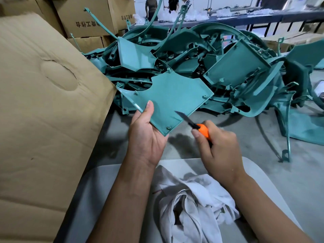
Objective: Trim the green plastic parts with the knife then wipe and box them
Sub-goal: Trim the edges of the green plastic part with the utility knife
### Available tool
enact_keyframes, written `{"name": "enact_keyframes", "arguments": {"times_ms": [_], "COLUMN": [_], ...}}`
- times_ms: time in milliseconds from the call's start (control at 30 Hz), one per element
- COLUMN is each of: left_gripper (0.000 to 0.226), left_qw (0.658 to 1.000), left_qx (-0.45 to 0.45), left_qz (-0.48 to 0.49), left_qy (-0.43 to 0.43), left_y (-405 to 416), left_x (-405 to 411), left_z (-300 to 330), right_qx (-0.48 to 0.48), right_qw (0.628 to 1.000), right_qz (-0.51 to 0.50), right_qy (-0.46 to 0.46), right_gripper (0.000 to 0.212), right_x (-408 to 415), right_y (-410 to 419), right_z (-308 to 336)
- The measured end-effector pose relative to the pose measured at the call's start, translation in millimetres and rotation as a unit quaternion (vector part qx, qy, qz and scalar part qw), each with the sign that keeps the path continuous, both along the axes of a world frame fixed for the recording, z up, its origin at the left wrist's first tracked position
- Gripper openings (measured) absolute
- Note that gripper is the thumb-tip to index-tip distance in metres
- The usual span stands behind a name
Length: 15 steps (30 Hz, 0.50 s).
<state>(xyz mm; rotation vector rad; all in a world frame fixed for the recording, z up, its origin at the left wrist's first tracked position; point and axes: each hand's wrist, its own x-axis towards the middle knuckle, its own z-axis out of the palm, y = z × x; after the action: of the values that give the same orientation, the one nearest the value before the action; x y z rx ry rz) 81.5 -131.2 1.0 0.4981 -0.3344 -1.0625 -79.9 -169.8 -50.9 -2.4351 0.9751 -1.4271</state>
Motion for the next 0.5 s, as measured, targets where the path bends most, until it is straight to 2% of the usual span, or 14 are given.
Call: {"name": "enact_keyframes", "arguments": {"times_ms": [233,367,500], "left_gripper": [0.026,0.027,0.029], "left_qw": [1.0,1.0,1.0], "left_qx": [0.005,0.009,0.007], "left_qz": [-0.003,-0.003,-0.004], "left_qy": [-0.009,-0.016,-0.025], "left_y": [1.7,2.8,3.4], "left_x": [-2.4,-3.1,0.6], "left_z": [1.4,0.8,-1.2], "right_qx": [0.014,0.038,0.051], "right_qw": [0.994,0.985,0.981], "right_qz": [-0.084,-0.138,-0.141], "right_qy": [-0.073,-0.099,-0.122], "right_gripper": [0.034,0.042,0.047], "right_x": [-8.3,-11.6,-14.4], "right_y": [-12.5,-21.9,-26.3], "right_z": [-0.5,-3.6,-6.2]}}
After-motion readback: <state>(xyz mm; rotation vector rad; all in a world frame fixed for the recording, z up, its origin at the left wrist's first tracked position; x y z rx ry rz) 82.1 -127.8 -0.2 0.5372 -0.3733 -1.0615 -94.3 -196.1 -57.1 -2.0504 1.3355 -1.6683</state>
